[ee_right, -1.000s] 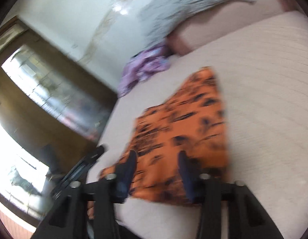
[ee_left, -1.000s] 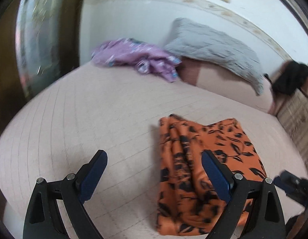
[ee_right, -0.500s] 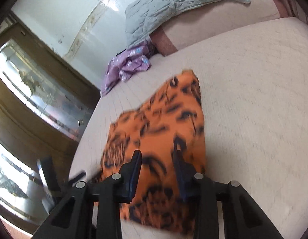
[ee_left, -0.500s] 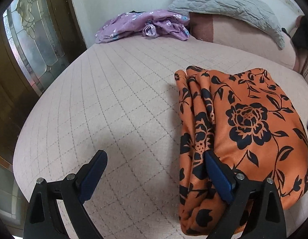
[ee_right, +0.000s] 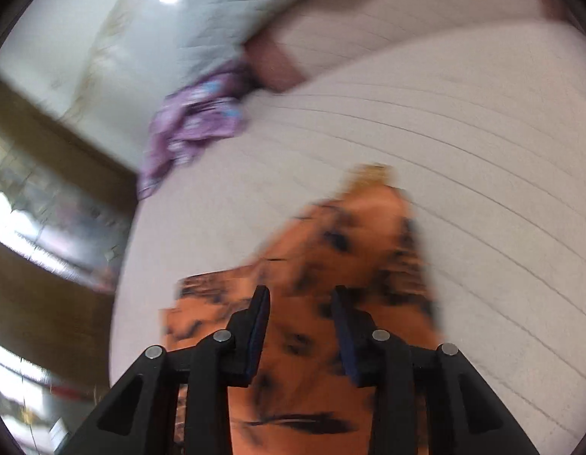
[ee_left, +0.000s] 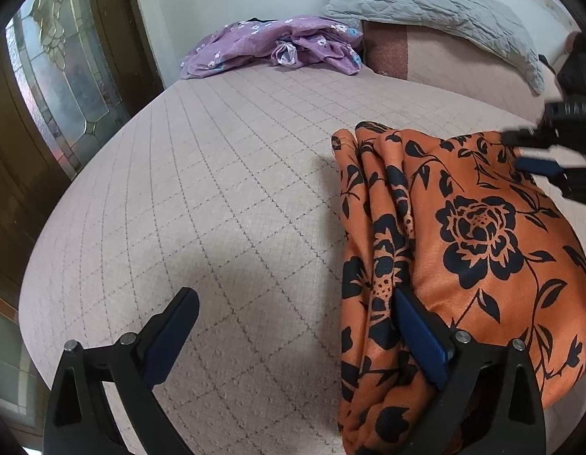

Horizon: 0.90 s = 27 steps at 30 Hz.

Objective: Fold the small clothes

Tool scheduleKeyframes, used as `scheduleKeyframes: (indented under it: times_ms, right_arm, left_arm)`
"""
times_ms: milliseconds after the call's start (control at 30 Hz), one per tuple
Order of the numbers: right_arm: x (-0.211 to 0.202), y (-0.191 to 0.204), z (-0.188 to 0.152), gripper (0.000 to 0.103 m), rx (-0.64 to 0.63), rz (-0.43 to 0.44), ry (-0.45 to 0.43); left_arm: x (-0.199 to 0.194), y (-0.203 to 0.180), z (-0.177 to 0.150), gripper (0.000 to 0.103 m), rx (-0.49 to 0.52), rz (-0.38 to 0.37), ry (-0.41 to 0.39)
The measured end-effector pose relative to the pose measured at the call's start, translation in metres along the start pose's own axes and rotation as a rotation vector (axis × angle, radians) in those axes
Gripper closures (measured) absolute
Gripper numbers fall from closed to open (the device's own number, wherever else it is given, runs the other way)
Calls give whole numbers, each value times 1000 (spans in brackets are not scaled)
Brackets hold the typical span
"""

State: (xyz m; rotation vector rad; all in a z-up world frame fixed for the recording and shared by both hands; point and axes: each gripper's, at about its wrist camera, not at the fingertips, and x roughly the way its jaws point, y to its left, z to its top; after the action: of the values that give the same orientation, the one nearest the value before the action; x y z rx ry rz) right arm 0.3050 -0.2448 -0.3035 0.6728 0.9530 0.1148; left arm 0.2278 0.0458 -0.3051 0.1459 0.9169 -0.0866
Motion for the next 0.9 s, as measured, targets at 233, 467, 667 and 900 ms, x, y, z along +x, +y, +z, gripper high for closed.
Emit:
scheduleKeyframes:
  times_ms: [233,467,667,900]
  right_arm:
    - [61,54,-10,66,-93,140,170]
    - [73,67,-14,66,-143,65,197]
    - [6,55,-32,66,-173,119,104]
    - [-70,27,-81,66,-246,65,43]
  left_arm:
    - [-3,3,-4,2,-12,-13,-5]
    - [-6,-1,-2,2,-2,1,-4]
    - [-7,-1,-1,2,-8,6,-3]
    - [-9,-1,-2,1,-7,17,-8]
